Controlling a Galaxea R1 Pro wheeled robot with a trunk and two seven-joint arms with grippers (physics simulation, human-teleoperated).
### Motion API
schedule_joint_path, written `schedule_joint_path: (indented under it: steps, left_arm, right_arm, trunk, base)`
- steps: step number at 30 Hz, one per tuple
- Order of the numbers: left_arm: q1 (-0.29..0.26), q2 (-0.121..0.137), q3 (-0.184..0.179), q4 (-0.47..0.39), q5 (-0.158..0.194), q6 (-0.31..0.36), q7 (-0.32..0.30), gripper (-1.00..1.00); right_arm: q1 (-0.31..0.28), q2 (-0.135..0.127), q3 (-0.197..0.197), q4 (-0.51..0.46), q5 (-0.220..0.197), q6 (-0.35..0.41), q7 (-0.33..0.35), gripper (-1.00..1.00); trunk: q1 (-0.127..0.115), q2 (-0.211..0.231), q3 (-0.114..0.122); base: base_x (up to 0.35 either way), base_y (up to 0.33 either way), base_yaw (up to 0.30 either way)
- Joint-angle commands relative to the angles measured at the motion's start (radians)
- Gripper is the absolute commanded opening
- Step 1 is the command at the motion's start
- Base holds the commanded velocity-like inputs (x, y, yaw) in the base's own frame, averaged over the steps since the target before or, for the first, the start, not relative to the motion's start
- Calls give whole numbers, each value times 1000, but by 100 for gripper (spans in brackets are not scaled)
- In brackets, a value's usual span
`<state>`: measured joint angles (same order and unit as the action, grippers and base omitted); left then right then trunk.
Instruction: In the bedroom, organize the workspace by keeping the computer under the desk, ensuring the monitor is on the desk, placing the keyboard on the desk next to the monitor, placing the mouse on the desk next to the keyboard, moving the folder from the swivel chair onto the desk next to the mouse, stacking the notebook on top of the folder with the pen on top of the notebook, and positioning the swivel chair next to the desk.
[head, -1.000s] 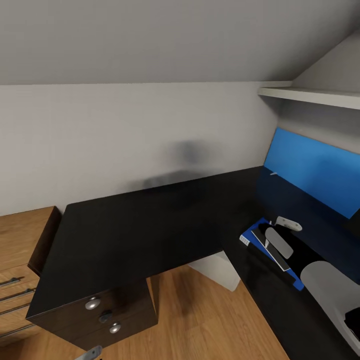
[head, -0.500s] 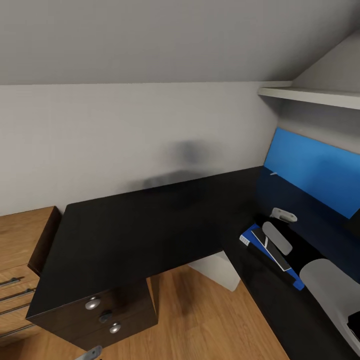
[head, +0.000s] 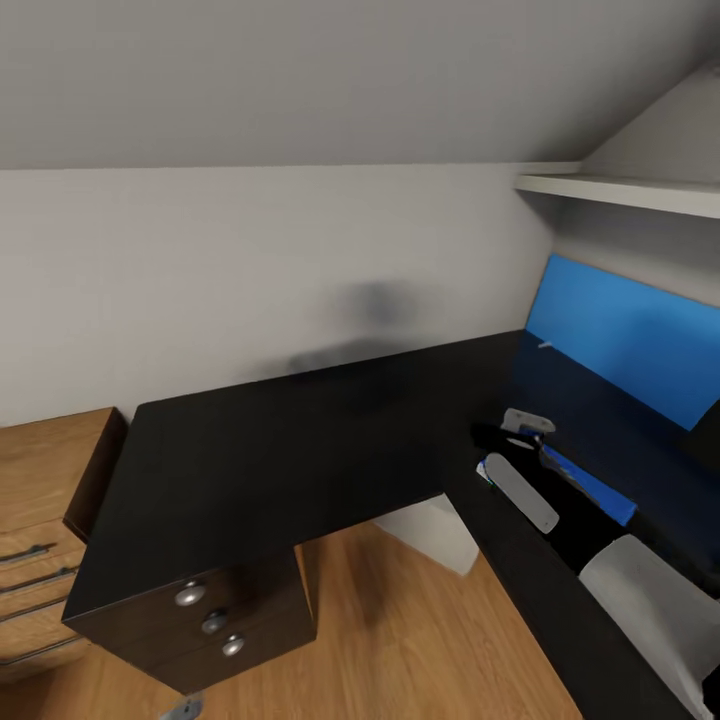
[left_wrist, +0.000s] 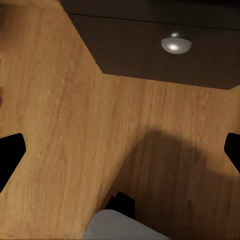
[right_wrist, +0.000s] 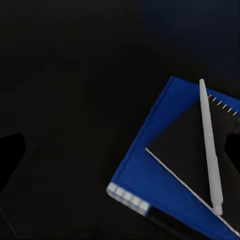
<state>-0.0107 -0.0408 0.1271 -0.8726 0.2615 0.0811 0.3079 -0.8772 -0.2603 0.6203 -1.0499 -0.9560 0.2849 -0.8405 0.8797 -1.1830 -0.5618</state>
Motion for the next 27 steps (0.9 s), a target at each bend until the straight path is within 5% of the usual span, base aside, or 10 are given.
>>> schedule_joint_path:
  steps: [1,9,16,25,27]
  left_arm:
    - [0,0,2,-2,7,5,2,100]
    - [0,2,2,-2,8,5,2,100]
    - [0,5,5,-2,10,5,1,100]
    - [0,5,6,-2,8,9,4,100]
    - [0,5,6,0,8,7,6,100]
  right_arm:
    - [5,20,7,-6,-2,5,-11,100]
    - [43,126,18,-14,-1,2,-6,100]
    - [52,153,66,-42,-2,2,-8,100]
    - [54,174,76,-56,-5,2,-8,100]
    - [56,197,75,-50,-1,2,-7,100]
  trunk:
    - [0,-1,-1]
    - [0,-1,-1]
    - [0,-1,-1]
    - [0,-1,-1]
    - [0,-1,-1]
  base:
    - [-297,0,0]
    - [-324,27,0]
    - [-286,186,0]
    - [-269,225,0]
    - [-310,90,213]
